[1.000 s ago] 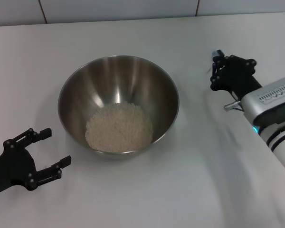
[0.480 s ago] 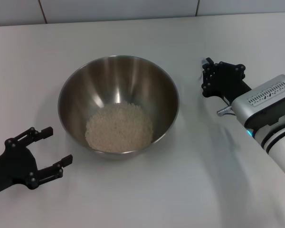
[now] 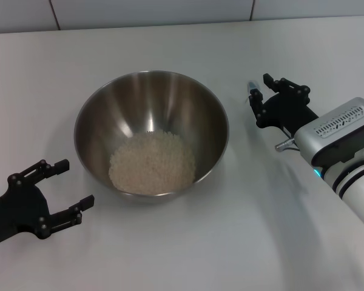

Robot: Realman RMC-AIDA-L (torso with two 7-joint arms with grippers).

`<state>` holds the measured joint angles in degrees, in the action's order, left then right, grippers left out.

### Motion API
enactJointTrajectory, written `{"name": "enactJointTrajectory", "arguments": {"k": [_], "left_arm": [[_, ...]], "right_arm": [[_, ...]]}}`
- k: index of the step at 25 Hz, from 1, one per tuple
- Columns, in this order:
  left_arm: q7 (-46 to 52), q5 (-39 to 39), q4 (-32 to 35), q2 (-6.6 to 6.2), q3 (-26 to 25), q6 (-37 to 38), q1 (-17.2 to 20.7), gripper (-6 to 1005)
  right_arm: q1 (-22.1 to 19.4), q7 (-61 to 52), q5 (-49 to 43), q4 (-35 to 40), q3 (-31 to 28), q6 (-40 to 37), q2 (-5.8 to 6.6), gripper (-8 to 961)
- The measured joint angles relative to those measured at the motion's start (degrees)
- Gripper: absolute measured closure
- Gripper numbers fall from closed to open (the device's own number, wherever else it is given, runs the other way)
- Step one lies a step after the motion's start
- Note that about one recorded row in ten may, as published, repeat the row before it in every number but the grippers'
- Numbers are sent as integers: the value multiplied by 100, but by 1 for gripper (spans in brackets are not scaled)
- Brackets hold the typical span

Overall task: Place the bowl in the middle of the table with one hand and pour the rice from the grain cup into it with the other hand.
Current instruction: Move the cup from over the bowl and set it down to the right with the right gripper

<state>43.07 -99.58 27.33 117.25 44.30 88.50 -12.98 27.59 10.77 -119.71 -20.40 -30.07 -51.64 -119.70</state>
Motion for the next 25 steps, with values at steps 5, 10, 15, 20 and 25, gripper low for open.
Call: {"name": "enactJointTrajectory", "arguments": {"k": [5, 10, 15, 20, 25], "left_arm": [[0, 0, 0, 0, 0, -5, -4, 169], [0, 0, -18, 0, 0, -14, 3, 169], [-2, 0, -15, 0, 0, -13, 24, 169], [-38, 15, -22, 0, -3, -11, 45, 169], [-59, 30, -27, 0, -9, -1, 51, 169]], "right_arm": [[-87, -3, -1, -24, -3, -28, 13, 587], [-231, -19, -3, -108, -31, -111, 34, 472], [-428, -22, -4, -145, 5, -456, 37, 281], [-645, -23, -11, -203, 147, -696, 50, 218], [-918, -181, -21, -137, 691, -1347, 91, 205]]}}
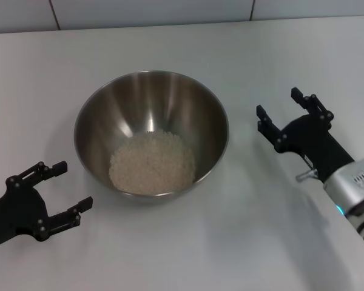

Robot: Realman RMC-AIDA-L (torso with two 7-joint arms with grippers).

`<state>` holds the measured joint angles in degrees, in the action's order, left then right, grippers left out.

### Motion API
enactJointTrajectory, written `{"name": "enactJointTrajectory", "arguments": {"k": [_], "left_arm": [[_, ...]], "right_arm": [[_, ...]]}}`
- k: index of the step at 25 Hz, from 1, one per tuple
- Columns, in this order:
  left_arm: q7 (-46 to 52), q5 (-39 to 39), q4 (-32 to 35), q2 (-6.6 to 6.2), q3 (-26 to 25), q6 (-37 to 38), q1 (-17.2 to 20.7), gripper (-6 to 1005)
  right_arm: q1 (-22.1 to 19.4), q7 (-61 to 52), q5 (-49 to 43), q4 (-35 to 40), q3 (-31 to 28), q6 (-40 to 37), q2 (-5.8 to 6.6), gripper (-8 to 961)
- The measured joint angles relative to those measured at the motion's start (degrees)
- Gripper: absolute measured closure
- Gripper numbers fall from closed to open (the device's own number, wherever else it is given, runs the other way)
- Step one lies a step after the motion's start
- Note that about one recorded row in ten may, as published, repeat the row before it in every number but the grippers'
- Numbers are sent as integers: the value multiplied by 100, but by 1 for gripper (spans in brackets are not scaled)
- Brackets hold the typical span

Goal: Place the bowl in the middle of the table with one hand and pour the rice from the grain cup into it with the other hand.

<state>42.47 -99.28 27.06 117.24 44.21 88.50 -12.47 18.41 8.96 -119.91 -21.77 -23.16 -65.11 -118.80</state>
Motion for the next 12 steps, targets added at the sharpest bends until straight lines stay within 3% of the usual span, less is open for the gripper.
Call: {"name": "enactJointTrajectory", "arguments": {"k": [6, 8, 12], "left_arm": [[-2, 2, 2, -1, 0, 1, 23, 169], [-3, 3, -8, -7, 0, 2, 26, 169], [11, -11, 11, -9, 7, 9, 26, 170]], "right_arm": [[-116, -916, -153, 351, 877, -880, 160, 205], [-141, -1434, -543, 868, 1173, -1425, 166, 205], [-72, -1982, -1014, 1494, 1247, -1738, 126, 205]]}}
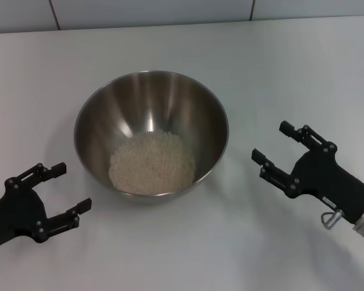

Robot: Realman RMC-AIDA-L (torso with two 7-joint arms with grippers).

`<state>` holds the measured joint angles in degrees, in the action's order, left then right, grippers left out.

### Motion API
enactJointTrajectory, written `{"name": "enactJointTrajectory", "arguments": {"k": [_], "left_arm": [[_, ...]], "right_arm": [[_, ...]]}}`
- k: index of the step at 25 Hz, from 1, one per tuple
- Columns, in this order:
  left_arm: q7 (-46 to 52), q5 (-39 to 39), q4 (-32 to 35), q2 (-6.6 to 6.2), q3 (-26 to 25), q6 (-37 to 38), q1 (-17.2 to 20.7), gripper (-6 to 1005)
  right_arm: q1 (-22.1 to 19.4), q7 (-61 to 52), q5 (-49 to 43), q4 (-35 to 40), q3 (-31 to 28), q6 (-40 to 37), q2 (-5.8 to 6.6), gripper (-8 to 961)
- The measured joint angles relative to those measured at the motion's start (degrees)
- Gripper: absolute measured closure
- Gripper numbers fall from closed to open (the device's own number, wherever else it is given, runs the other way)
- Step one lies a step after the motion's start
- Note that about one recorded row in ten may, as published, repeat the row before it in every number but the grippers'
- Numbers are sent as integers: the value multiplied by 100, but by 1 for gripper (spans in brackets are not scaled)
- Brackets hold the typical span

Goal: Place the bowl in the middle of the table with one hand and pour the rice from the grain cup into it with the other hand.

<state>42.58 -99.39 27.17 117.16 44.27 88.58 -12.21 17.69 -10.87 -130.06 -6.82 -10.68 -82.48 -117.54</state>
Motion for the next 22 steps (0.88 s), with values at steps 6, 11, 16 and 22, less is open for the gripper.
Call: {"name": "enactJointTrajectory", "arguments": {"k": [6, 11, 16, 22], "left_arm": [[-16, -9, -27, 6, -5, 48, 0, 170], [-22, -16, -27, 8, 19, 58, 11, 170], [-22, -20, -28, 9, 18, 62, 17, 170], [-22, -20, -28, 9, 12, 63, 15, 170]], "right_arm": [[301, -835, -391, 1093, 501, -475, -137, 205], [464, -1029, -399, 1210, 811, -461, -139, 205], [489, -1031, -399, 1221, 836, -448, -146, 205], [491, -1035, -399, 1227, 840, -448, -146, 205]]}}
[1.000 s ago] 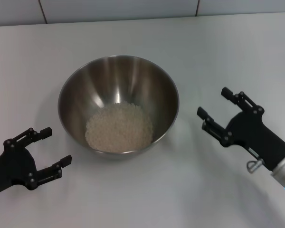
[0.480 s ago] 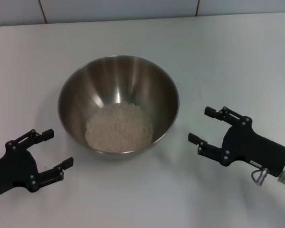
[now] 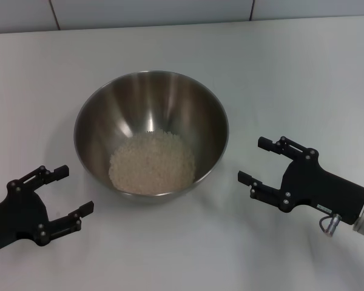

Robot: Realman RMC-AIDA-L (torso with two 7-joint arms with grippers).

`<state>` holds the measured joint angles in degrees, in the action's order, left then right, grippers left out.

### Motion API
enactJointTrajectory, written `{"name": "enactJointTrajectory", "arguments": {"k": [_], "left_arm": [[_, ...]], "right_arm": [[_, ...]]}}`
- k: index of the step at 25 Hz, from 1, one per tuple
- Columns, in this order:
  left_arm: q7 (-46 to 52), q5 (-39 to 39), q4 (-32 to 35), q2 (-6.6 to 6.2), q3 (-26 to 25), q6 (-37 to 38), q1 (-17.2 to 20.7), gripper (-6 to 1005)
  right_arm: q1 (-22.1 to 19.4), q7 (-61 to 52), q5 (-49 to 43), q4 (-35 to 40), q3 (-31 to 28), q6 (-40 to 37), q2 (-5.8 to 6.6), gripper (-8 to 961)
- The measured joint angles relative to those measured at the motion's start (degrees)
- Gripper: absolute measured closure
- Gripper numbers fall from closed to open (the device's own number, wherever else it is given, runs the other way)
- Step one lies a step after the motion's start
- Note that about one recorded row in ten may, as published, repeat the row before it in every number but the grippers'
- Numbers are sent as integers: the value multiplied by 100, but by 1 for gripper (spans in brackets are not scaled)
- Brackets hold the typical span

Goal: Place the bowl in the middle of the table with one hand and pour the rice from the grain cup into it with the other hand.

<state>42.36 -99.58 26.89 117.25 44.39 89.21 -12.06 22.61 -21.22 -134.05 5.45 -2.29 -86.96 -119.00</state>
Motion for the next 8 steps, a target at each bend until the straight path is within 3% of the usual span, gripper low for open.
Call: {"name": "enactJointTrajectory", "arguments": {"k": [8], "left_arm": [[0, 0, 0, 0, -10, 0, -7, 170]], "right_arm": [[13, -80, 0, 5, 0, 0, 0, 205]]}}
